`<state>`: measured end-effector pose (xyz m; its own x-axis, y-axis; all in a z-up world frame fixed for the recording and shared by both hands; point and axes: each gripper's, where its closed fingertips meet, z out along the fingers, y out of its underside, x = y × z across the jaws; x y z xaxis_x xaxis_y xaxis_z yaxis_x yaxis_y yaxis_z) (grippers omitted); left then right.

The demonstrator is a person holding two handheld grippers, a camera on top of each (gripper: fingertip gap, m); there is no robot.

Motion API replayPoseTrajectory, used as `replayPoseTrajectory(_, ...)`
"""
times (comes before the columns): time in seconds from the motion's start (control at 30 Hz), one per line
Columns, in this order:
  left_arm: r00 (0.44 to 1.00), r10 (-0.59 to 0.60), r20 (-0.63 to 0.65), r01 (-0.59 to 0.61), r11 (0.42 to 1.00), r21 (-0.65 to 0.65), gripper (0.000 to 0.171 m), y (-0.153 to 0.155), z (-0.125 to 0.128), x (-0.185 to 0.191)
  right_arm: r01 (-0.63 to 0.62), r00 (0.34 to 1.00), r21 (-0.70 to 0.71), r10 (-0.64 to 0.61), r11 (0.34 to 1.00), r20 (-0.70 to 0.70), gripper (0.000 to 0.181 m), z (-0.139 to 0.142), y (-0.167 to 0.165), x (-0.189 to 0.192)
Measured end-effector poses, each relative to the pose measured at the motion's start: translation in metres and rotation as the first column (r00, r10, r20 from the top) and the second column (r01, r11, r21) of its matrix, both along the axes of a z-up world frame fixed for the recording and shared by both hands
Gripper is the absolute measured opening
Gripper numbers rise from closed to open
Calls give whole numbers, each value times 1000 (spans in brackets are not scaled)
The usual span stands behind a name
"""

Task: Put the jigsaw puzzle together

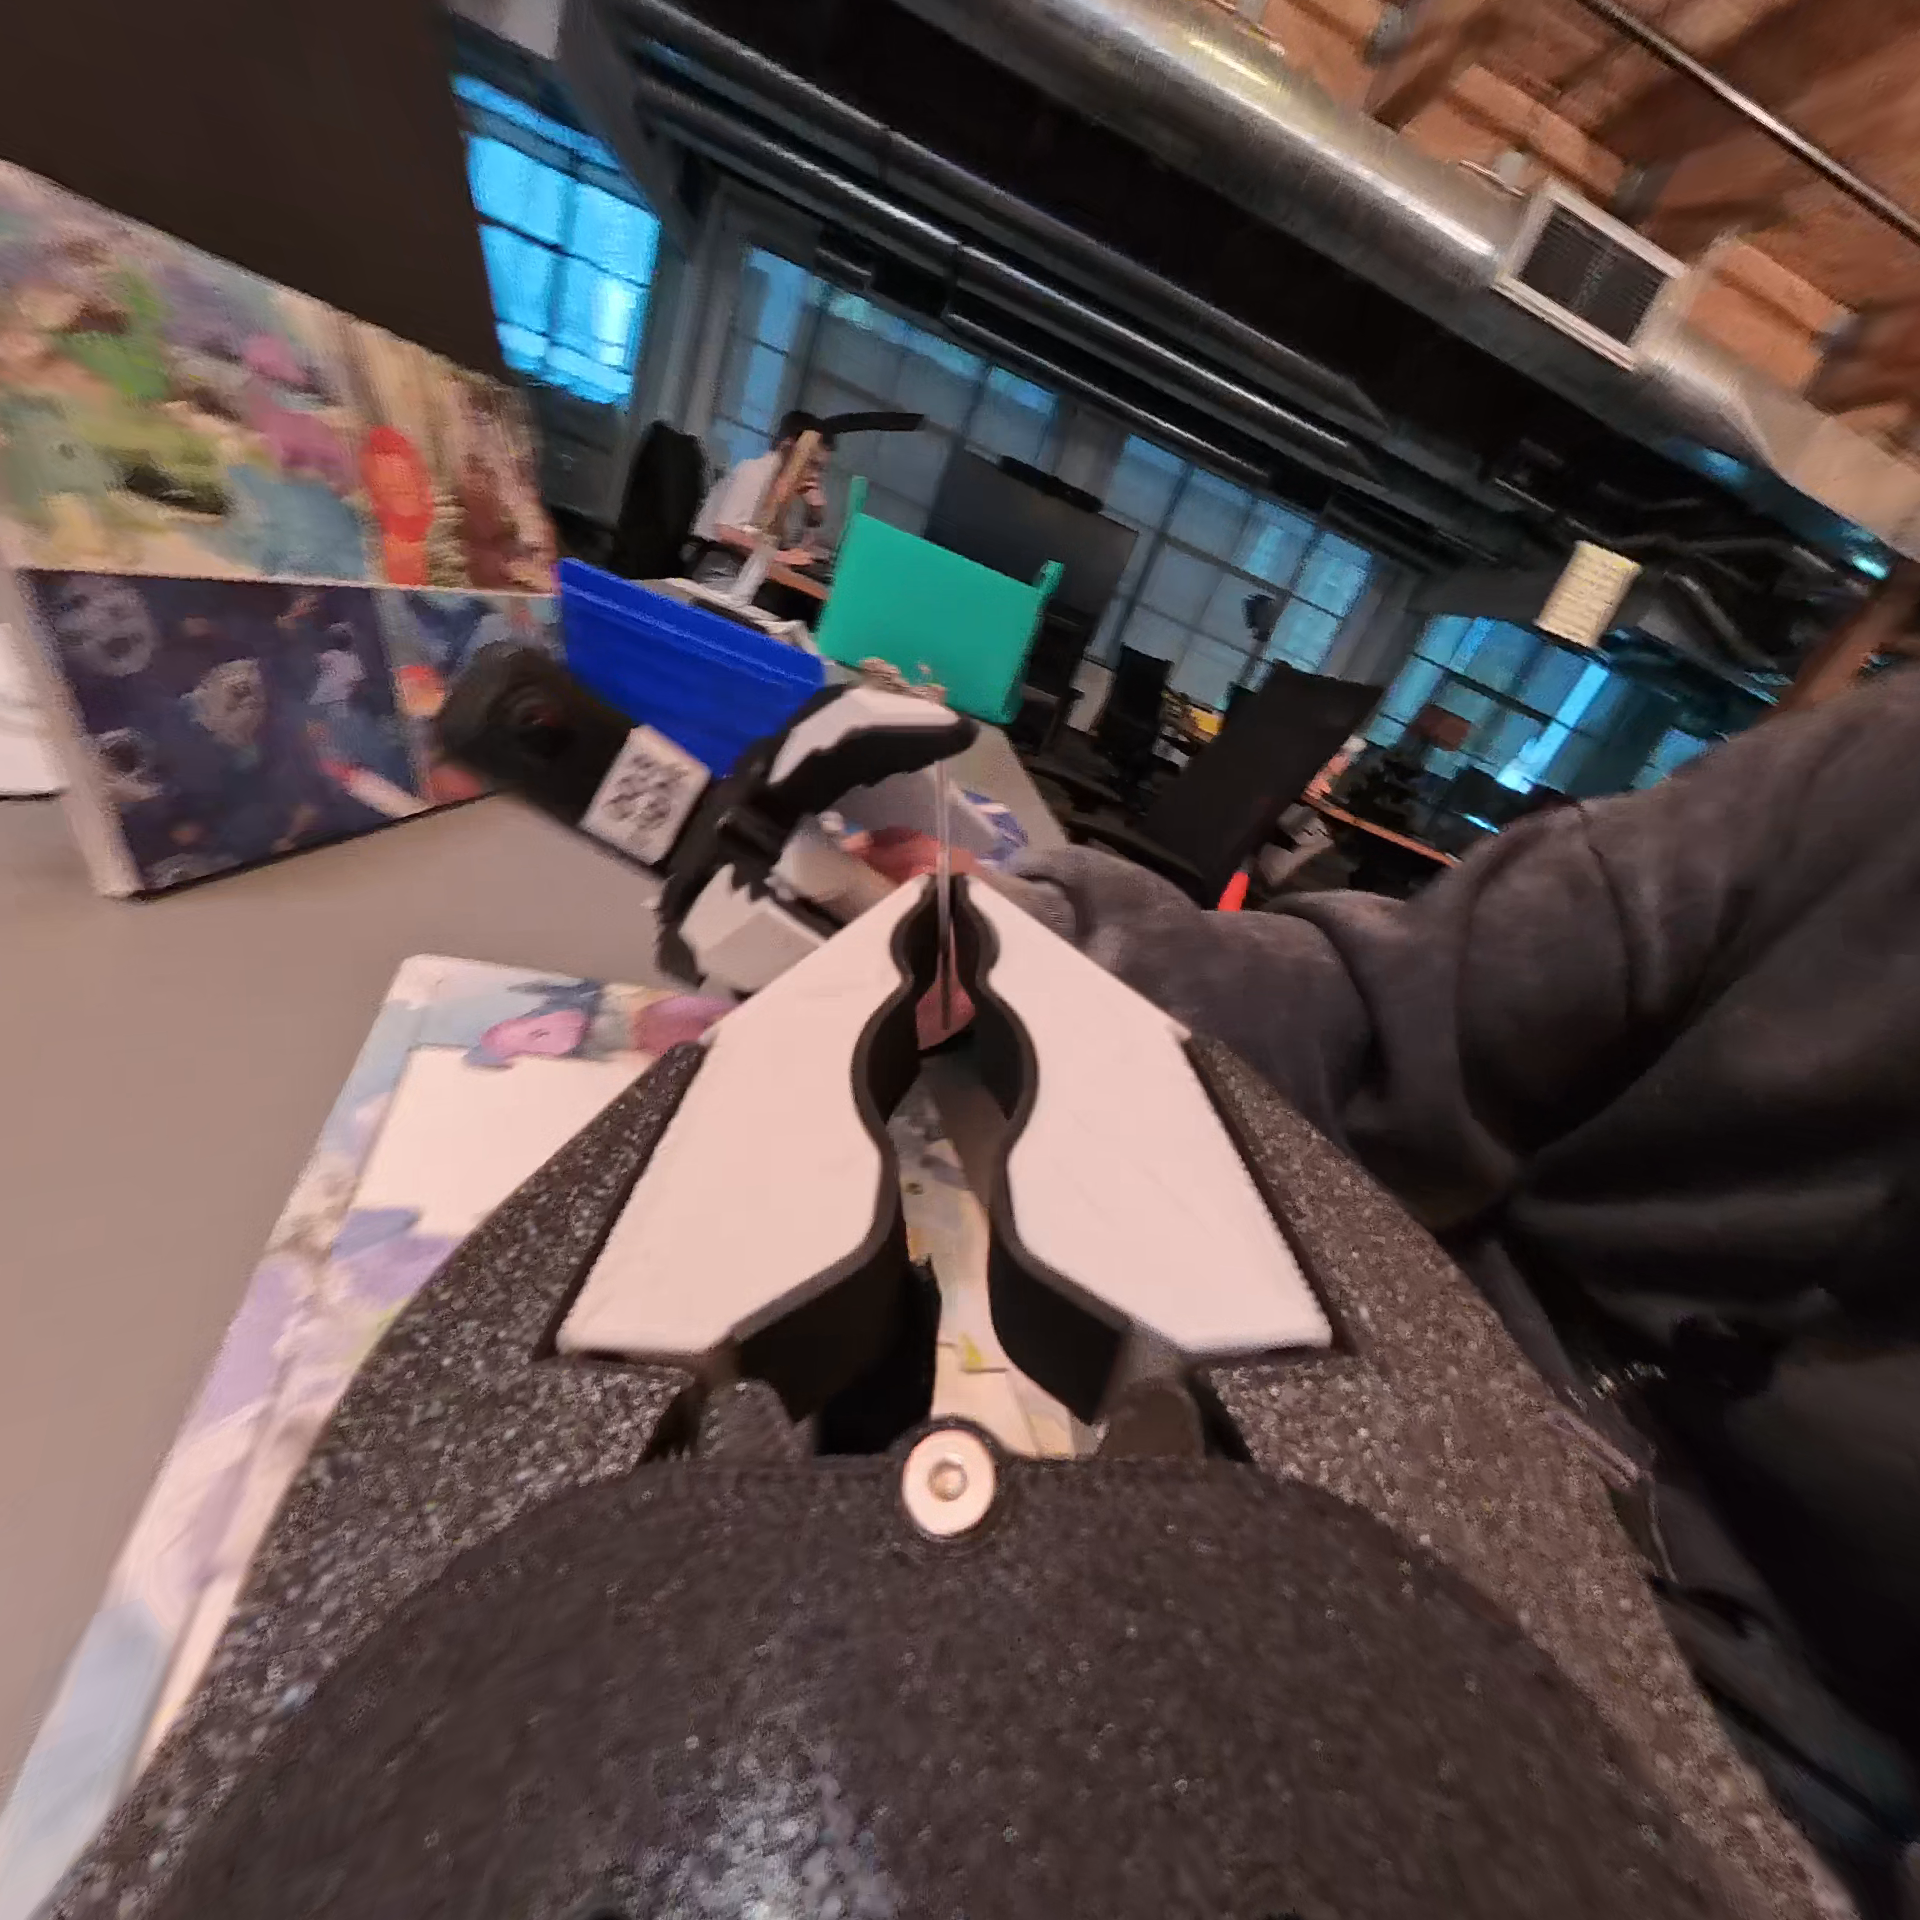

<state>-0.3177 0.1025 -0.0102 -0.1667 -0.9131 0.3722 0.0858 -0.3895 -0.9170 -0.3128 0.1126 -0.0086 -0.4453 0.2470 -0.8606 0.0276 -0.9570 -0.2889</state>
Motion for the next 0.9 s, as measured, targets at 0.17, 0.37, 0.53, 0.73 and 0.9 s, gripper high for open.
replayPoseTrajectory(0.17, 943, 214, -254, -257, 955, -150, 1, 64, -52, -18, 328, 867, 194, -377, 924, 325, 40, -46, 56, 34)
replayPoseTrajectory(0.37, 843, 279, -459, -458, 820, -344, 2, 99, -105, -37, 373, 507, 499, -622, 782, 596, 25, -105, 92, 62)
replayPoseTrajectory(0.53, 889, 216, -404, -388, 823, -415, 1, 89, -99, -25, 240, 611, 485, -520, 841, 598, 25, -110, 70, 23)
replayPoseTrajectory(0.73, 943, 126, -308, -269, 835, -480, 1, 71, -86, -9, 111, 697, 500, -426, 859, 577, 27, -106, 48, -3)
replayPoseTrajectory(0.9, 965, 66, -255, -197, 823, -533, 1, 65, -82, -3, 43, 717, 515, -385, 856, 581, 8, -108, 37, -11)
